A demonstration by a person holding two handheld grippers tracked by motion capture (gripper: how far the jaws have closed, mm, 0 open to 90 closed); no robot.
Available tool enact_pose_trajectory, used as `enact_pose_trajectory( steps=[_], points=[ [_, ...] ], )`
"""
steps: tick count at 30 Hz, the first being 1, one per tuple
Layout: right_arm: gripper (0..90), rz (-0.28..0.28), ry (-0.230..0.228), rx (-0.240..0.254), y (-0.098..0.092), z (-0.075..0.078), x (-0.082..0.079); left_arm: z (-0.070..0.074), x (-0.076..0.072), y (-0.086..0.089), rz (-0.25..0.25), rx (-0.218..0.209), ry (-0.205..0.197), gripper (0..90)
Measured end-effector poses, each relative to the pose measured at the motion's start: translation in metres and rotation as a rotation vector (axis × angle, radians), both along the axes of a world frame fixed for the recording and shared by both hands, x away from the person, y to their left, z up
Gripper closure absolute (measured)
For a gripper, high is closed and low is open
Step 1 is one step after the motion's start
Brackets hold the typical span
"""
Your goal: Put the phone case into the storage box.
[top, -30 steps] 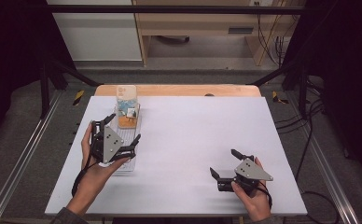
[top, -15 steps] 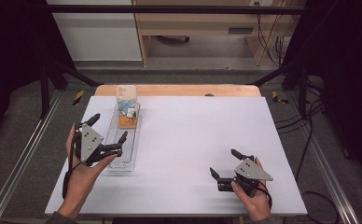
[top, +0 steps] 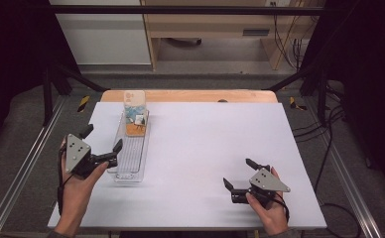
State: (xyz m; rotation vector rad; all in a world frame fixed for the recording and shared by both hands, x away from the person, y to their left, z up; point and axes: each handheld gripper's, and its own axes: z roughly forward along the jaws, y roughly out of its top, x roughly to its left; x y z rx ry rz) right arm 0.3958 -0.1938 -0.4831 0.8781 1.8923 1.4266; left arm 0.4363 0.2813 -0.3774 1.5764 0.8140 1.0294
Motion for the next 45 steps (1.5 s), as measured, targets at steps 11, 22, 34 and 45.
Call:
enact_pose_trajectory(
  steps=[11, 22, 34, 45],
  points=[
    [2.8, -0.002, -0.003, 0.012, -0.003, 0.001, 0.0, -0.006, -0.002, 0.028, 0.039, -0.107, 0.013, 1.9],
    [2.8, -0.005, -0.004, 0.006, -0.001, 0.001, 0.001, -0.017, -0.016, 0.046, -0.002, -0.138, 0.027, 1.9],
    [2.8, -0.019, -0.004, 0.02, -0.005, 0.001, 0.001, -0.04, -0.025, 0.045, -0.057, -0.164, 0.057, 2.0],
    [2.8, -0.03, -0.003, 0.029, -0.01, 0.001, 0.003, -0.052, -0.029, 0.041, -0.08, -0.156, 0.053, 2.1]
  ],
)
